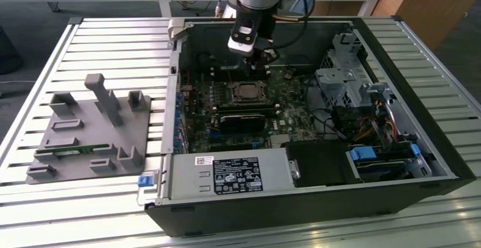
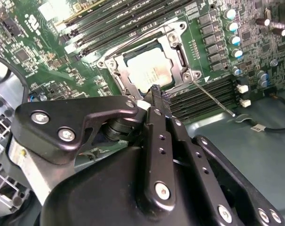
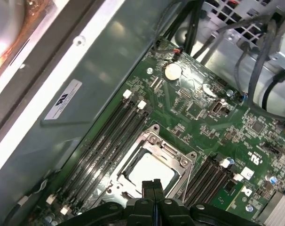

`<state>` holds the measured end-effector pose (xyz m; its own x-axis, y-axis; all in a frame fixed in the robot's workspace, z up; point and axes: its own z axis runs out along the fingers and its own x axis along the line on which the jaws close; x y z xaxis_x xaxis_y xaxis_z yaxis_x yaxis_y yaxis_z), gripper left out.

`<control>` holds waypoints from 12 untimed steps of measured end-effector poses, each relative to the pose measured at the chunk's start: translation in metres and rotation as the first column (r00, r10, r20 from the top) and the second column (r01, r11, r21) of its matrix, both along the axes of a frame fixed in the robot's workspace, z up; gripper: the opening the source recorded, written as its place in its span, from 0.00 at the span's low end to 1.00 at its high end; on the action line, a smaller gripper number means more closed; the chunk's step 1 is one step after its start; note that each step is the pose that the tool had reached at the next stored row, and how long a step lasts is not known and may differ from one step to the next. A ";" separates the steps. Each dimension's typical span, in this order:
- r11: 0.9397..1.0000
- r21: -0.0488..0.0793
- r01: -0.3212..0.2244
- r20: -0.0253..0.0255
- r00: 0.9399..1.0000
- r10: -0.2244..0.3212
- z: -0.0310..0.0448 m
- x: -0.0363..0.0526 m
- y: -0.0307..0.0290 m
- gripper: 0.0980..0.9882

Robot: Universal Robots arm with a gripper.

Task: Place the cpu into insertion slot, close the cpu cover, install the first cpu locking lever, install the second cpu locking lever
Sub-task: 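Install the first cpu locking lever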

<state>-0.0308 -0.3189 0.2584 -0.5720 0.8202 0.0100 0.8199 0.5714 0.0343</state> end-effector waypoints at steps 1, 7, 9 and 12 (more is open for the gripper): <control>1.000 0.000 -0.015 0.000 1.000 0.015 0.0000 0.0000 0.0000 0.01; 0.993 0.000 -0.121 0.000 0.993 0.121 0.0000 0.0000 0.0000 0.01; 0.988 0.000 -0.156 0.000 0.988 0.156 0.0000 0.0000 0.0000 0.01; 0.980 0.000 -0.198 0.000 0.980 0.198 0.0000 -0.0001 0.0000 0.01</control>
